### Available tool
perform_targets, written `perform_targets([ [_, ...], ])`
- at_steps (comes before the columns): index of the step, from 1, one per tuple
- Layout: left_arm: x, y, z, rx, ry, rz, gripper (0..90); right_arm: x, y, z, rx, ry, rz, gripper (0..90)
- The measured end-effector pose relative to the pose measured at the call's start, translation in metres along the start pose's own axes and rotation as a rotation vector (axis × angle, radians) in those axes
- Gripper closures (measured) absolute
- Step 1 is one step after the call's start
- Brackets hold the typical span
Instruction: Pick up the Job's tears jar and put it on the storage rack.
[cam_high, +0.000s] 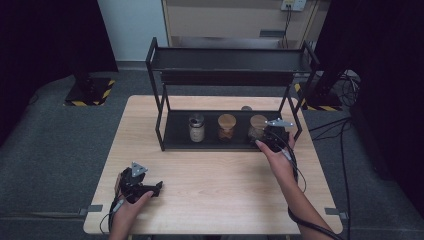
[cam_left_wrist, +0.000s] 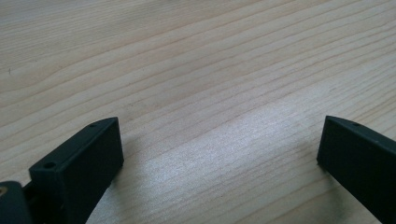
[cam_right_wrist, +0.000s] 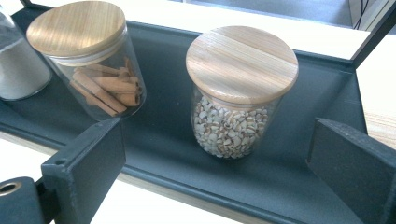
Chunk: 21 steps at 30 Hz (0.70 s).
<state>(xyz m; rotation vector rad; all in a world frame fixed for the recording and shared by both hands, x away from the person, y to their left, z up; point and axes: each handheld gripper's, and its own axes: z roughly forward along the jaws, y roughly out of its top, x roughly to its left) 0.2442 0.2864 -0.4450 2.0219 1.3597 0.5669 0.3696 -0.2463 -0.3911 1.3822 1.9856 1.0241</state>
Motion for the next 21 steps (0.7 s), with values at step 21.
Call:
perform_targets([
  [21, 0.000, 0.000, 0.000, 0.000, 0.000, 0.000, 0.0, -0.004, -0.012, -0.013, -0.008, 0.019, 0.000, 4.5],
])
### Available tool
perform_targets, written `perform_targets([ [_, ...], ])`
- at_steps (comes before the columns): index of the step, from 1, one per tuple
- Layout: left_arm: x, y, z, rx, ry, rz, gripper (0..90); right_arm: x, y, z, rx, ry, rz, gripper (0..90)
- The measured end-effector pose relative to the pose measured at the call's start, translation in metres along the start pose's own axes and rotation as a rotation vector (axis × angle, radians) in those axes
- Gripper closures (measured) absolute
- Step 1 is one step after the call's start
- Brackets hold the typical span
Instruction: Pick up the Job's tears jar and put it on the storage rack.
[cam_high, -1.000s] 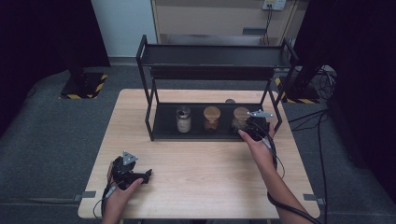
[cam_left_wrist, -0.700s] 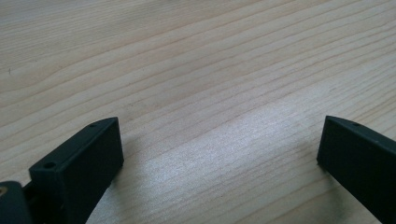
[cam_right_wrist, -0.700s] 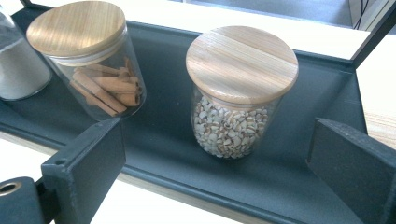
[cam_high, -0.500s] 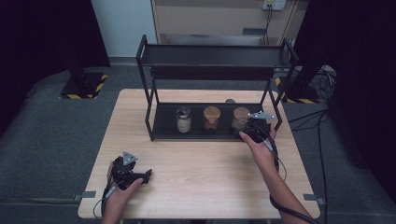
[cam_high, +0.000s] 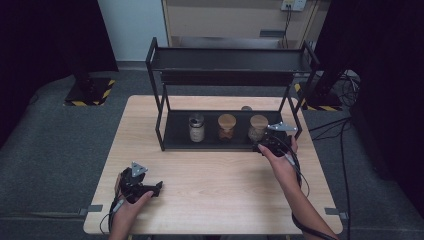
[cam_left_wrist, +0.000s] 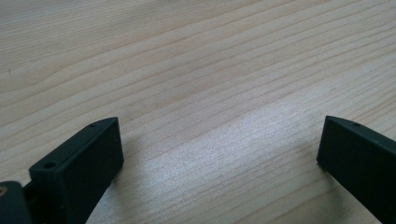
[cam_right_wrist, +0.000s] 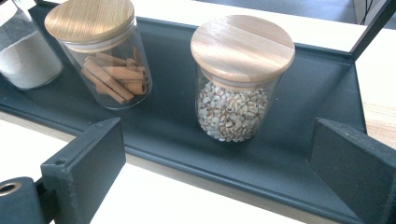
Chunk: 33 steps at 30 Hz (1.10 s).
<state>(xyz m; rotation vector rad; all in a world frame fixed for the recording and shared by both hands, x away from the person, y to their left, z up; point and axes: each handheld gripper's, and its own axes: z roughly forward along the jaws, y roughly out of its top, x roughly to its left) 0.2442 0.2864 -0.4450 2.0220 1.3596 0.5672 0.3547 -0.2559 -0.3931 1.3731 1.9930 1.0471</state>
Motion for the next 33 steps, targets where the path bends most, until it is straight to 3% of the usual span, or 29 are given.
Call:
perform_targets([
  [33, 0.000, 0.000, 0.000, -0.001, 0.001, -0.003, 0.0, -0.001, -0.026, -0.015, 0.020, 0.026, -0.016, 4.7],
])
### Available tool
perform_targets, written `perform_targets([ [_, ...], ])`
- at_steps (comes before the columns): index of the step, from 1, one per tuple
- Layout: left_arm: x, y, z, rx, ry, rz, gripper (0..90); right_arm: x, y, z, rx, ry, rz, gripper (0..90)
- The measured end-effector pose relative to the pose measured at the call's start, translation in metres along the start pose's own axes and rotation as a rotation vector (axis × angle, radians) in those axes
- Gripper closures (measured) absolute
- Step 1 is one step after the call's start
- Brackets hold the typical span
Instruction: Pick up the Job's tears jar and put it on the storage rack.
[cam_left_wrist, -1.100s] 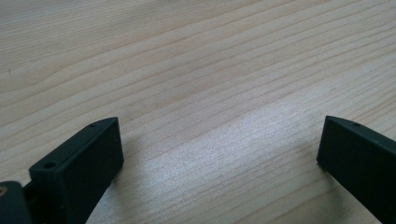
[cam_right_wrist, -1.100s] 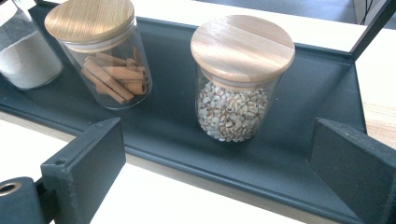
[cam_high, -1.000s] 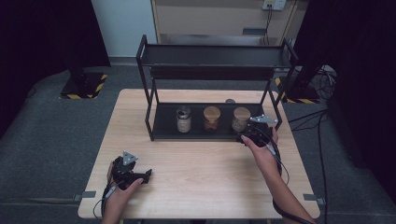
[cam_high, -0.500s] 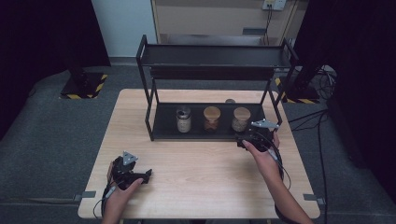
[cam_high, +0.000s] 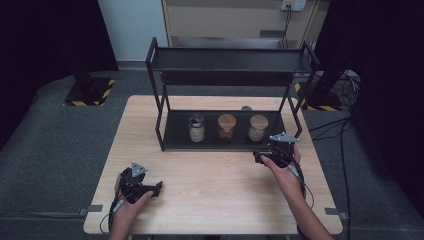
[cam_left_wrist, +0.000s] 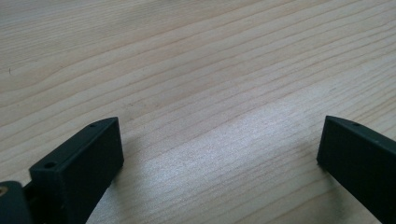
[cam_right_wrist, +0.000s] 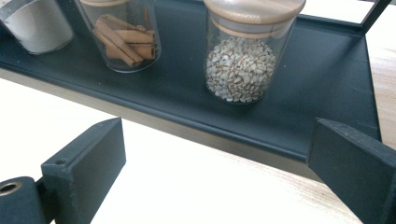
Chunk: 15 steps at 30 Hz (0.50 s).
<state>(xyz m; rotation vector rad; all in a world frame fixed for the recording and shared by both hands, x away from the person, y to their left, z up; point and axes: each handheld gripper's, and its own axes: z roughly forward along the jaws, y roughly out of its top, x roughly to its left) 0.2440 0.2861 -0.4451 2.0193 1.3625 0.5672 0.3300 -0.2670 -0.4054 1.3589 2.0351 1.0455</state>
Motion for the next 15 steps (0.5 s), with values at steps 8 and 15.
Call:
perform_targets([
  [8, 0.0000, 0.0000, 0.0000, 0.000, 0.000, 0.000, 0.0, 0.0016, -0.0054, -0.0038, 0.004, 0.012, -0.005, 4.7],
  [15, 0.0000, 0.0000, 0.0000, 0.000, 0.000, 0.000, 0.0, 0.0020, -0.0105, -0.0069, 0.009, 0.016, -0.005, 4.6],
])
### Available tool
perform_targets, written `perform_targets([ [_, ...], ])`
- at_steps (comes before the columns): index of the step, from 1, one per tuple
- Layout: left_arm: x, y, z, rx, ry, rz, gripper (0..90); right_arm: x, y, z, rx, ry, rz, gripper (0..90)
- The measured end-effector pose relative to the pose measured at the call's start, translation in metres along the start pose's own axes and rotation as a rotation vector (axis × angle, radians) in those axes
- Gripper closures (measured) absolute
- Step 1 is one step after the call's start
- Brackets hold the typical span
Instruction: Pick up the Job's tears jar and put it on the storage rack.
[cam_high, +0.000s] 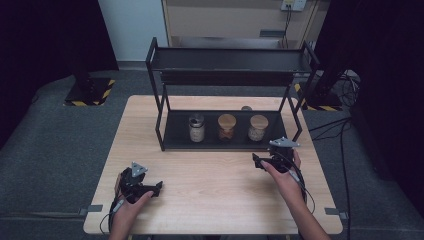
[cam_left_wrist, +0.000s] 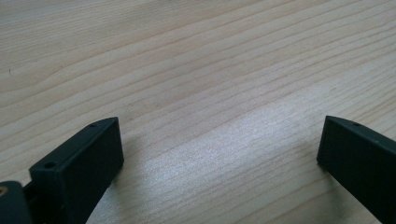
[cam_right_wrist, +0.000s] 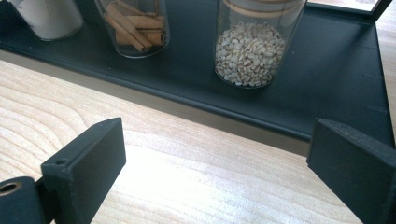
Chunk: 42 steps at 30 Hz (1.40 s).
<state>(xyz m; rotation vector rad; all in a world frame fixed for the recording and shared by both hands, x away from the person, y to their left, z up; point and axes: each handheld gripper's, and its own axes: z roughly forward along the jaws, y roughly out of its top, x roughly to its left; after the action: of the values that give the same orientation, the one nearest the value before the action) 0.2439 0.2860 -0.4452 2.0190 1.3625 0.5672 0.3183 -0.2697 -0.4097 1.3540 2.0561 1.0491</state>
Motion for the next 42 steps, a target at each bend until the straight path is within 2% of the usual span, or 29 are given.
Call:
perform_targets([
  [42, -0.001, 0.000, 0.000, 0.000, 0.005, -0.001, 0.0, -0.005, -0.027, -0.019, 0.008, 0.010, 0.021, 4.3],
])
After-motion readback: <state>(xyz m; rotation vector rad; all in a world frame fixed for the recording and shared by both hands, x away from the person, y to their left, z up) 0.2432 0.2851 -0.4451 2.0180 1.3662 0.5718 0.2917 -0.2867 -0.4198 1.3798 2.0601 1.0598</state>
